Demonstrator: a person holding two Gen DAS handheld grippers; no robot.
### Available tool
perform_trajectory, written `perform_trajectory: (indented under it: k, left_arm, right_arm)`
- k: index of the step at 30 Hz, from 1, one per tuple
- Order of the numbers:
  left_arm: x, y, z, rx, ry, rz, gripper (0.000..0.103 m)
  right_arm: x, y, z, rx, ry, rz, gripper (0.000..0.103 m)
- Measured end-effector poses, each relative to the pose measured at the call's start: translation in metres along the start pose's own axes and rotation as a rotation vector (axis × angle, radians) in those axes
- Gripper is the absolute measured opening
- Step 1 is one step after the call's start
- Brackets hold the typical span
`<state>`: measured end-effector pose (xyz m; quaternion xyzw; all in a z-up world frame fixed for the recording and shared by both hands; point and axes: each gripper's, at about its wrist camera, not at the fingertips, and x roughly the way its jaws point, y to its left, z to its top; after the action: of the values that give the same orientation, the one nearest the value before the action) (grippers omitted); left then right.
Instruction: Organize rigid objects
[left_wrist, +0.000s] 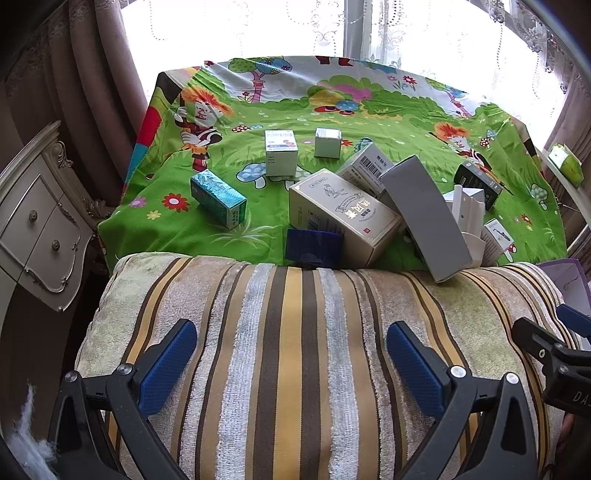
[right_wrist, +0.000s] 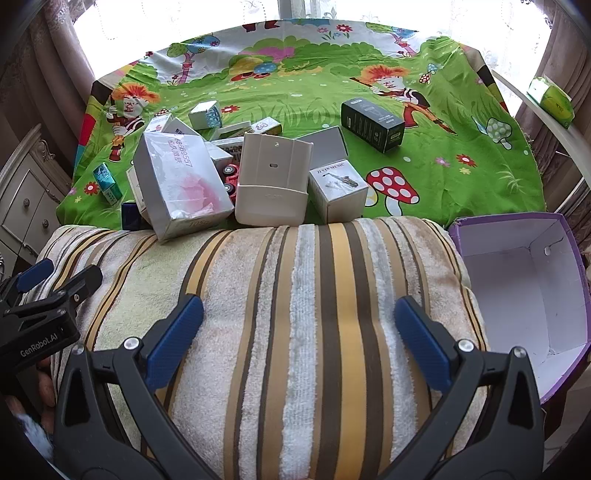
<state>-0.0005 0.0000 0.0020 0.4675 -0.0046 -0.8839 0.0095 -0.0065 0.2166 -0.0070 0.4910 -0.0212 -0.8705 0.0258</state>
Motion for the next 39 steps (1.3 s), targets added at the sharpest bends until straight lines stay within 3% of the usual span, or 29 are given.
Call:
perform_trajectory:
  k: [11,39]
  left_arm:
    - [0.0007,0.0033,-0.0018,-0.005,-0.012,-0.005,0.103]
    - [0.0009,0.0028,-0.0025,-0.008,-0.013,-0.003,0.103]
  right_arm:
    - [0.0037,-0.005,0.0031,-0.017,0.012,0.055,0.103]
    - [0.0035,-0.0022,0.0031,-0.032,0.008,0.041,0.103]
